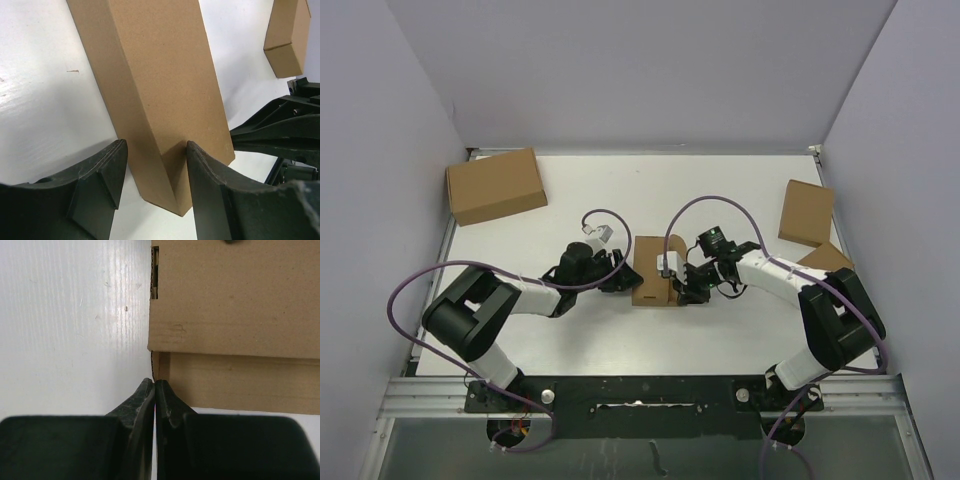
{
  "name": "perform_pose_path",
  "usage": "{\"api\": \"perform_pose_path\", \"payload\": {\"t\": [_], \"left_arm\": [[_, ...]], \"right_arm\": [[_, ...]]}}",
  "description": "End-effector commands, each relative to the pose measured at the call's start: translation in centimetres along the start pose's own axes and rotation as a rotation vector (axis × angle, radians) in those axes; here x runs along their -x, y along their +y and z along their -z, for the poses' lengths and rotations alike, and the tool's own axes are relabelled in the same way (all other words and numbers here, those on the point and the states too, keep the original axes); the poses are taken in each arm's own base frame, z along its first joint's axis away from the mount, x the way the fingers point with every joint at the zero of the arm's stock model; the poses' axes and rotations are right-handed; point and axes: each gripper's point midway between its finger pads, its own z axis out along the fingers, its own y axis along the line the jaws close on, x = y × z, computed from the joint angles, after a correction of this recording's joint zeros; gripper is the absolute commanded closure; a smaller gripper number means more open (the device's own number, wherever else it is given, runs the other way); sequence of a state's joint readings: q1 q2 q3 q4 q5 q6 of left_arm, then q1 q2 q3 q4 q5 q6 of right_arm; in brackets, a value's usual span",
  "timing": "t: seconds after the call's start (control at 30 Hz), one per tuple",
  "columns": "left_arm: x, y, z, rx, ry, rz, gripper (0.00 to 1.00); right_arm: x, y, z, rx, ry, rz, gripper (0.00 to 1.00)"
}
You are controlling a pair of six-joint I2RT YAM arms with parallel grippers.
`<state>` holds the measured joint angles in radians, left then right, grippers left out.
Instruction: Fold the paper box
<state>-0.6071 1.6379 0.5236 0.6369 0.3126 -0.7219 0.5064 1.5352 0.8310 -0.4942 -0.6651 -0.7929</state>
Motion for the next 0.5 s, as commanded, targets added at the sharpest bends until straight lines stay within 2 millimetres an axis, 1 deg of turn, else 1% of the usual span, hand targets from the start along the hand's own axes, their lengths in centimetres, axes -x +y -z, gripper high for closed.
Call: {"api": "perform_pose_path", "payload": {"t": [0.0, 0.3, 0.47], "left_arm": [[0.29, -0.42, -0.76, -0.023, 0.008, -0.018, 0.52], [0.1, -0.4, -1.04, -0.026, 0.019, -0.015, 0.52], [0.14, -0.42, -1.04, -0.027, 0.019, -0.013, 0.52]], "right_arm": [[2.16, -1.46, 0.5, -0.033, -0.051, 0.008, 1.0], [2.65, -1.56, 0.53, -0.031, -0.063, -0.025, 1.0], [2.54, -1.55, 0.47, -0.025, -0.059, -0.037, 1.0]]}}
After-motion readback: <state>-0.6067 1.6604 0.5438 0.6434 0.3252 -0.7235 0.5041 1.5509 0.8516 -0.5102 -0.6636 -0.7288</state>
